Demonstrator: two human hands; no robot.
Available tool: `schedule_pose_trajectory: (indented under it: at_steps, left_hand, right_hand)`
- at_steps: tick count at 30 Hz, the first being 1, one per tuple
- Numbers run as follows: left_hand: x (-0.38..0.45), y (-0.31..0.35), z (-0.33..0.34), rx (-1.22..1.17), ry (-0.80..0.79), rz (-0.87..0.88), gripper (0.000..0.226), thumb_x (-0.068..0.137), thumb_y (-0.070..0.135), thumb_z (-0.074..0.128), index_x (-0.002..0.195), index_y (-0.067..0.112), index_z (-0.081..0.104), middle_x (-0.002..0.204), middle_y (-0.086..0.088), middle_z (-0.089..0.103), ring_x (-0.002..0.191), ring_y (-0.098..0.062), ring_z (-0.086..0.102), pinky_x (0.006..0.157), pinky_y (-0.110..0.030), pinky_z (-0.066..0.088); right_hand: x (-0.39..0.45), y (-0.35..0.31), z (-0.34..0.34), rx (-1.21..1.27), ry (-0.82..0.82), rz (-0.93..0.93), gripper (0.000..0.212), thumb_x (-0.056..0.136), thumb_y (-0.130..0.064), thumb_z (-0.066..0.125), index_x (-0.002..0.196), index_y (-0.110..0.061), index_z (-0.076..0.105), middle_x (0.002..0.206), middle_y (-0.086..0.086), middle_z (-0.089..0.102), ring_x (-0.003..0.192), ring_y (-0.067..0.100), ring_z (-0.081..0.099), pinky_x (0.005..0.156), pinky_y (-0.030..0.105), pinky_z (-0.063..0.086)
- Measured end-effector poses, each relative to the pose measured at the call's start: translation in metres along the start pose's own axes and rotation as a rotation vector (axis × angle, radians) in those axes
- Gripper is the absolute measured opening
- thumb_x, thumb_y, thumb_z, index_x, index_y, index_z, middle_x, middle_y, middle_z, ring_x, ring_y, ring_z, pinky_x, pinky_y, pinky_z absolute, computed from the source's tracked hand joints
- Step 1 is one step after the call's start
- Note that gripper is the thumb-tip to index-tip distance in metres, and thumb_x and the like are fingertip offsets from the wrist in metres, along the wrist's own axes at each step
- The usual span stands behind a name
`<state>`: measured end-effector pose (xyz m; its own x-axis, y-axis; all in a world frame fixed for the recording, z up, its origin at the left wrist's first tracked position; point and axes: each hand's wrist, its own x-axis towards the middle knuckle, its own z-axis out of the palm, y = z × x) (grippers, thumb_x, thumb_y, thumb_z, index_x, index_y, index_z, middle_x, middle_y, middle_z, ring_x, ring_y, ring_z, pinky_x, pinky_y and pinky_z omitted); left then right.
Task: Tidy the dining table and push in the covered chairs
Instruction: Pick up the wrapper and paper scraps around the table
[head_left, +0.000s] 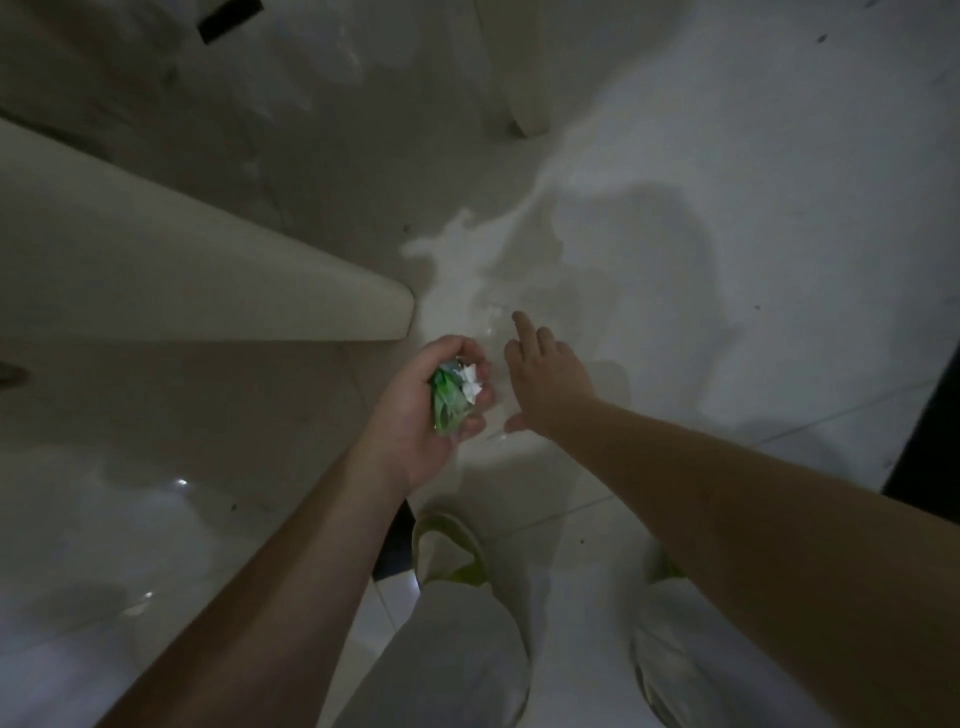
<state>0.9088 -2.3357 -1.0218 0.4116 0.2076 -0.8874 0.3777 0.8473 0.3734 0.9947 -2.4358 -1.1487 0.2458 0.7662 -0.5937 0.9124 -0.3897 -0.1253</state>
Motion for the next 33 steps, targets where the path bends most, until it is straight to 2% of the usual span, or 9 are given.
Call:
schedule_pose_trajectory:
  at_steps: [3, 7, 17, 20, 22, 24, 28, 31, 33]
  left_hand:
    - [0.005, 0.001, -0.011, -0.014, 0.021, -0.001, 0.018, 0.086, 0.027, 0.051, 0.072, 0.019, 0.058, 0.069, 0.002, 0.054, 0.054, -0.011, 0.048, 0.039, -0.018, 0.030]
    - [0.001, 0.004, -0.015, -0.044, 0.021, 0.031, 0.011, 0.076, 0.028, 0.054, 0.071, 0.019, 0.058, 0.069, 0.002, 0.054, 0.053, -0.011, 0.049, 0.040, -0.016, 0.029]
    - [-0.075, -0.015, 0.046, -0.075, -0.004, -0.071, 0.015, 0.081, 0.026, 0.052, 0.069, 0.020, 0.056, 0.071, 0.002, 0.052, 0.053, -0.011, 0.048, 0.043, -0.019, 0.025]
    - [-0.112, -0.014, 0.073, -0.056, -0.014, -0.107, 0.021, 0.089, 0.025, 0.048, 0.070, 0.019, 0.057, 0.071, 0.001, 0.053, 0.053, -0.011, 0.049, 0.042, -0.019, 0.026]
    - [-0.137, -0.006, 0.090, -0.083, -0.010, -0.112, 0.021, 0.090, 0.025, 0.048, 0.071, 0.019, 0.056, 0.071, 0.001, 0.053, 0.052, -0.011, 0.049, 0.040, -0.018, 0.027]
    - [-0.166, 0.002, 0.110, -0.136, -0.005, -0.114, 0.019, 0.088, 0.024, 0.049, 0.071, 0.019, 0.056, 0.069, 0.001, 0.052, 0.051, -0.011, 0.048, 0.040, -0.016, 0.028]
    - [-0.231, 0.023, 0.145, -0.209, -0.043, -0.102, 0.012, 0.084, 0.024, 0.053, 0.073, 0.019, 0.055, 0.068, 0.002, 0.051, 0.052, -0.011, 0.046, 0.038, -0.017, 0.029]
    - [-0.278, 0.046, 0.165, -0.207, -0.072, -0.084, 0.015, 0.086, 0.025, 0.052, 0.072, 0.021, 0.055, 0.068, 0.003, 0.050, 0.051, -0.010, 0.045, 0.037, -0.016, 0.028]
    - [-0.308, 0.064, 0.173, -0.194, -0.090, -0.067, 0.017, 0.088, 0.025, 0.049, 0.073, 0.021, 0.054, 0.068, 0.003, 0.050, 0.051, -0.010, 0.045, 0.037, -0.016, 0.027]
  right_hand:
    - [0.004, -0.004, 0.013, -0.041, -0.028, 0.050, 0.082, 0.084, -0.043, 0.063, 0.142, -0.003, 0.021, 0.154, 0.024, 0.014, 0.132, 0.034, 0.031, 0.104, 0.038, 0.032]
    - [-0.010, -0.005, 0.017, 0.101, 0.037, 0.122, 0.032, 0.092, -0.008, 0.039, 0.123, -0.004, 0.041, 0.124, 0.017, 0.052, 0.111, 0.032, 0.050, 0.089, 0.037, 0.040]
    - [-0.118, 0.029, -0.049, 0.769, 0.036, 0.205, 0.060, 0.091, -0.003, 0.040, 0.147, -0.021, 0.025, 0.110, 0.016, 0.055, 0.093, 0.034, 0.057, 0.084, 0.040, 0.046]
    - [-0.163, 0.037, -0.089, 0.892, 0.145, 0.291, 0.023, 0.095, -0.011, 0.043, 0.110, -0.008, 0.061, 0.098, 0.019, 0.058, 0.089, 0.033, 0.056, 0.072, 0.030, 0.036]
    - [-0.194, 0.039, -0.122, 1.108, 0.235, 0.489, 0.028, 0.096, -0.017, 0.041, 0.071, -0.008, 0.052, 0.071, 0.013, 0.054, 0.072, 0.027, 0.051, 0.061, 0.031, 0.027]
    - [-0.223, 0.040, -0.156, 1.429, 0.275, 0.751, 0.033, 0.089, -0.024, 0.040, 0.059, -0.012, 0.045, 0.059, 0.005, 0.048, 0.066, 0.024, 0.048, 0.059, 0.029, 0.032]
    - [-0.276, 0.043, -0.227, 1.914, 0.204, 1.057, 0.041, 0.087, -0.046, 0.048, 0.070, -0.013, 0.065, 0.072, 0.007, 0.069, 0.077, 0.029, 0.065, 0.074, 0.035, 0.051]
    - [-0.311, 0.041, -0.280, 1.930, 0.129, 0.950, 0.071, 0.067, -0.078, 0.058, 0.088, -0.011, 0.072, 0.088, 0.014, 0.073, 0.083, 0.030, 0.069, 0.080, 0.042, 0.057]
    - [-0.331, 0.038, -0.313, 1.958, 0.158, 0.854, 0.068, 0.064, -0.067, 0.071, 0.093, -0.005, 0.071, 0.089, 0.018, 0.072, 0.079, 0.031, 0.070, 0.076, 0.044, 0.057]
